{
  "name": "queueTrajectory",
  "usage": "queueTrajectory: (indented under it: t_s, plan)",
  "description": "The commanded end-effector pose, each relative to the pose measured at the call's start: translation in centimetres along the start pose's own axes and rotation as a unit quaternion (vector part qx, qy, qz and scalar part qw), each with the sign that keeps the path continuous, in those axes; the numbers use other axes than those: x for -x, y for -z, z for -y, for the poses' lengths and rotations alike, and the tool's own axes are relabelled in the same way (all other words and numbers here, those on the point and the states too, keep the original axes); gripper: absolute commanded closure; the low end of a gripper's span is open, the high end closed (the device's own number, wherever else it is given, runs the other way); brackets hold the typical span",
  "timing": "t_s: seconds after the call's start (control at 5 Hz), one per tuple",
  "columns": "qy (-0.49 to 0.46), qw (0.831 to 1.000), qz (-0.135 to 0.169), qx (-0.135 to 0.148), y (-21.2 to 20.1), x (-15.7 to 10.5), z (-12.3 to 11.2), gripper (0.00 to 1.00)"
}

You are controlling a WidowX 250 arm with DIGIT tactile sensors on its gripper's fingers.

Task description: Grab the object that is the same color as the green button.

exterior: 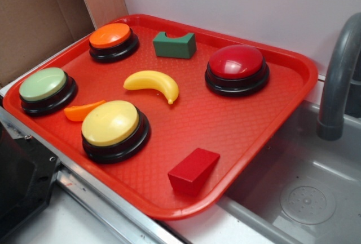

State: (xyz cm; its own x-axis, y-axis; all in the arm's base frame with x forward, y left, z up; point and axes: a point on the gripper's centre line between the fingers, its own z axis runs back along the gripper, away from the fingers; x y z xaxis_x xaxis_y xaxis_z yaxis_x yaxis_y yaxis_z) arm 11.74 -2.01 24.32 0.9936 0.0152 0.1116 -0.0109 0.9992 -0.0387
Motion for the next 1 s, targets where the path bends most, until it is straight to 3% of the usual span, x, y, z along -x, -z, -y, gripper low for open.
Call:
queueTrajectory:
  t_s: [0.0,0.2,0.4,0.6,0.8]
  plan:
    - [0.0,1.0,0.0,0.0,0.0,0.0,0.0,0.0]
    - [0.079,0.995,0.044,-0.037,1.8,-4.8,-1.8,0.0]
    - [0.126,0.99,0.063,-0.031,3.5,-8.7,-3.4,0.0]
    - [0.204,0.977,0.063,-0.012,5.9,-12.3,-4.4,0.0]
    - [0.304,0.951,0.052,-0.023,8.8,-15.2,-4.4,0.0]
